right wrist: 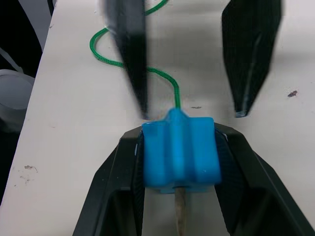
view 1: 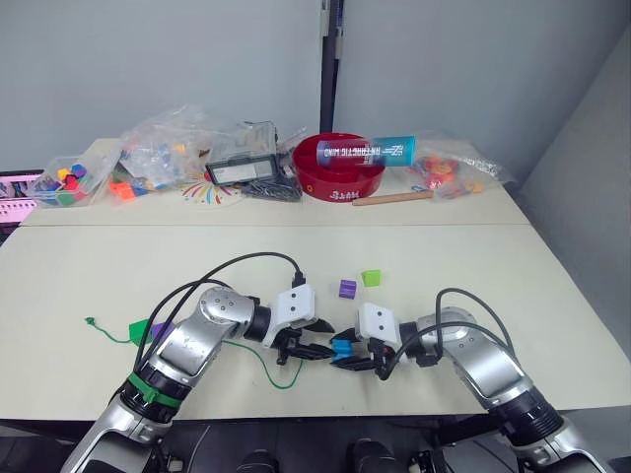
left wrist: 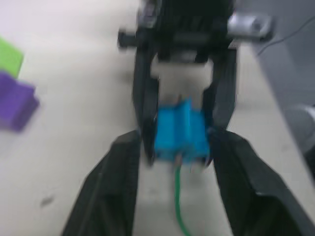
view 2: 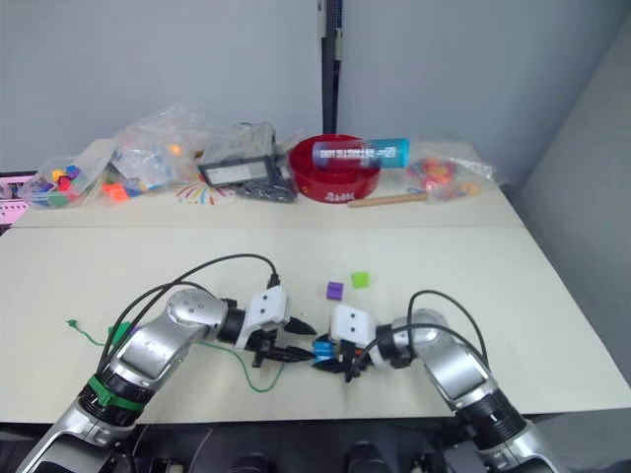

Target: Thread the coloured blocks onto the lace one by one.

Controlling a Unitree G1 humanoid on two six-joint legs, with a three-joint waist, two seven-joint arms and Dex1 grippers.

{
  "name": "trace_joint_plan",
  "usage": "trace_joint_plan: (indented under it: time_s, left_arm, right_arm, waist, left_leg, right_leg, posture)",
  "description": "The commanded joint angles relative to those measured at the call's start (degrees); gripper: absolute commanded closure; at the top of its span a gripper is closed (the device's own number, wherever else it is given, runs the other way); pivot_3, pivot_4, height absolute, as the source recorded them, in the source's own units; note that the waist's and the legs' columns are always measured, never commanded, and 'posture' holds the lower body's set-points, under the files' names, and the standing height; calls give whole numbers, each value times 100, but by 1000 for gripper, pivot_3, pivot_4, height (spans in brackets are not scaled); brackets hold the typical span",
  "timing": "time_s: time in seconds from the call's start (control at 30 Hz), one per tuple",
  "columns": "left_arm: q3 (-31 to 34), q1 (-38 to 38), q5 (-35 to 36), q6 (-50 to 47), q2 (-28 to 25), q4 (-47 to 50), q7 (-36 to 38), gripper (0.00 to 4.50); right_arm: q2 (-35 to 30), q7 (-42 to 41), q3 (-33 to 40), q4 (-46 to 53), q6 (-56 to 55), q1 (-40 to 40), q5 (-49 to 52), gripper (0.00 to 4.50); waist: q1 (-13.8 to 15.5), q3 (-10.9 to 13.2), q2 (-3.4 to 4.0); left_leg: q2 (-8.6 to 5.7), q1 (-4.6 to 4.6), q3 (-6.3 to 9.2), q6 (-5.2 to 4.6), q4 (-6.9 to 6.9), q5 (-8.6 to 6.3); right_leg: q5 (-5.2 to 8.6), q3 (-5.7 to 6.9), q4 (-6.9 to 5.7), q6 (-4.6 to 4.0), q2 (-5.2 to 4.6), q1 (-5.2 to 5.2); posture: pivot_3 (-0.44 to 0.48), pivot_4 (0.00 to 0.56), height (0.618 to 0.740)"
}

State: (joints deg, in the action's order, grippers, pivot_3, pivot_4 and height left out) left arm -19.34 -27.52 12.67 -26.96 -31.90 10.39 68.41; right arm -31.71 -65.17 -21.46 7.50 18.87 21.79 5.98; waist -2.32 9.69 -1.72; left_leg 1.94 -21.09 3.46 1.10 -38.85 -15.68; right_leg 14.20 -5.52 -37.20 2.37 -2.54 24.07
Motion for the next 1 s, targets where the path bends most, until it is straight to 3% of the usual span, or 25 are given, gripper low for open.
trace_joint_plan:
  time_s: [0.03,0.27,0.6,0.83,1.0]
  left_arm:
    - [341,107,294,-211,-256,377,12,2268]
    - [414,638,142,-42,-654,361,-204,2268]
    - [140,935,-65,288,-368,-89,-452,2268]
    - [19,824,-23,408,-253,-202,-256,4479]
    - [-19,711,-84,556,-216,-277,-206,4479]
  right_arm:
    - [-79,14,-58,-24,65,-160,-15,3137]
    - [-198,13,17,-81,39,-242,15,3137]
    - [-322,60,68,8,153,-268,109,3137]
    - [-348,89,73,59,207,-277,134,3137]
    - [-341,102,66,86,220,-291,137,3137]
  waist:
    - [-19,-1,2]
    - [-9,-1,2]
    - [45,-1,2]
    - [68,-2,3]
    - [70,-2,3]
  left_leg:
    - [0,1,0,0,1,0]
    - [0,2,0,0,2,0]
    - [-1,-1,-1,0,1,0]
    - [-2,0,-2,0,0,0]
    - [-2,0,-3,0,0,0]
  right_leg:
    - [0,-1,-1,0,1,1]
    - [0,0,1,0,0,-1]
    - [0,1,6,1,-3,-1]
    - [-1,1,7,1,-4,-4]
    - [-1,0,7,1,-4,-4]
  posture:
    - [0,150,740]
    - [0,150,740]
    - [0,150,740]
    - [0,150,740]
    - [0,150,740]
